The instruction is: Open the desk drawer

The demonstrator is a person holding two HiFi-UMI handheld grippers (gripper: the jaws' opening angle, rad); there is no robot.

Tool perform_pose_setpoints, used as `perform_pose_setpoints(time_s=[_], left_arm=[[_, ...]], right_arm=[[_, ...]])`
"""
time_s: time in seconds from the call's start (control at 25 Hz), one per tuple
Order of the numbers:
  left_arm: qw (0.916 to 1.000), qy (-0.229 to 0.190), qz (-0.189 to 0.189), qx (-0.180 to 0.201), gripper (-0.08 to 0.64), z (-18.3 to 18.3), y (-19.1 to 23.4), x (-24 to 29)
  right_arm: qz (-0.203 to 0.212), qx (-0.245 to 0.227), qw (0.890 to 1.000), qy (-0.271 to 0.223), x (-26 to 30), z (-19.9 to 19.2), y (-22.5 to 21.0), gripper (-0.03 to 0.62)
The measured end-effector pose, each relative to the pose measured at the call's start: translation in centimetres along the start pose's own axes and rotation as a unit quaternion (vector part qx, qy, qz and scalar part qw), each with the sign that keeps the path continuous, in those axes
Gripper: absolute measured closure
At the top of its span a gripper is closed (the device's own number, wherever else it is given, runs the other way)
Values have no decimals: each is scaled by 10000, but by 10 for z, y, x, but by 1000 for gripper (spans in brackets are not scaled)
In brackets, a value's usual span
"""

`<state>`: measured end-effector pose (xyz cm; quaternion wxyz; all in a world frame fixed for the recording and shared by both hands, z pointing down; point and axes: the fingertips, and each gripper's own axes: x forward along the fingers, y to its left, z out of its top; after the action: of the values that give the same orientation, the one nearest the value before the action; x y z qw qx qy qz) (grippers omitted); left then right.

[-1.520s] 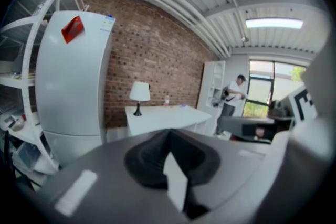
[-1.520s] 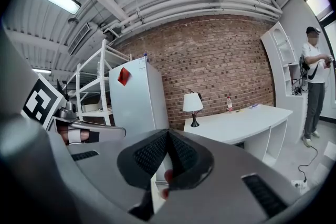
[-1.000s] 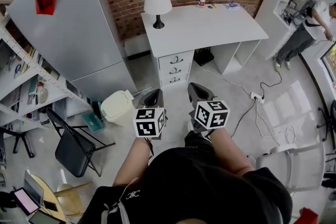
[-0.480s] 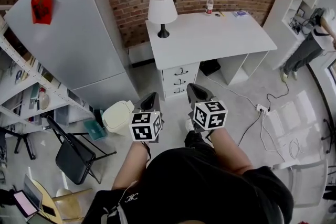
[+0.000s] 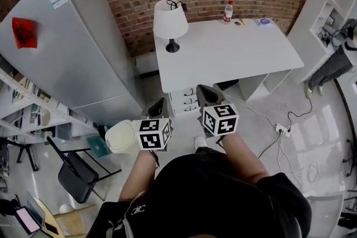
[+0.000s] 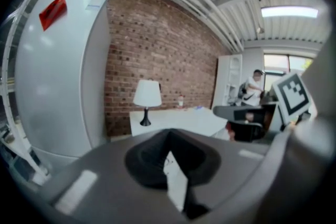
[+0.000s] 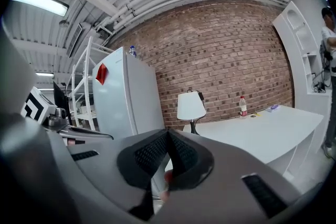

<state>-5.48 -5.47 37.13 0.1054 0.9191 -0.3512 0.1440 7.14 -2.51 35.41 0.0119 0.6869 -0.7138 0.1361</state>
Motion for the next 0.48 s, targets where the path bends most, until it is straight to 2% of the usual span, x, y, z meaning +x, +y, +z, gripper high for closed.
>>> perform_pose_setpoints(time_s=[0.48], left_arm=[[9995,268,146,-49,561,19,2,77]], right_arm=[[88,-174,9997,149,54,17,-53,601]])
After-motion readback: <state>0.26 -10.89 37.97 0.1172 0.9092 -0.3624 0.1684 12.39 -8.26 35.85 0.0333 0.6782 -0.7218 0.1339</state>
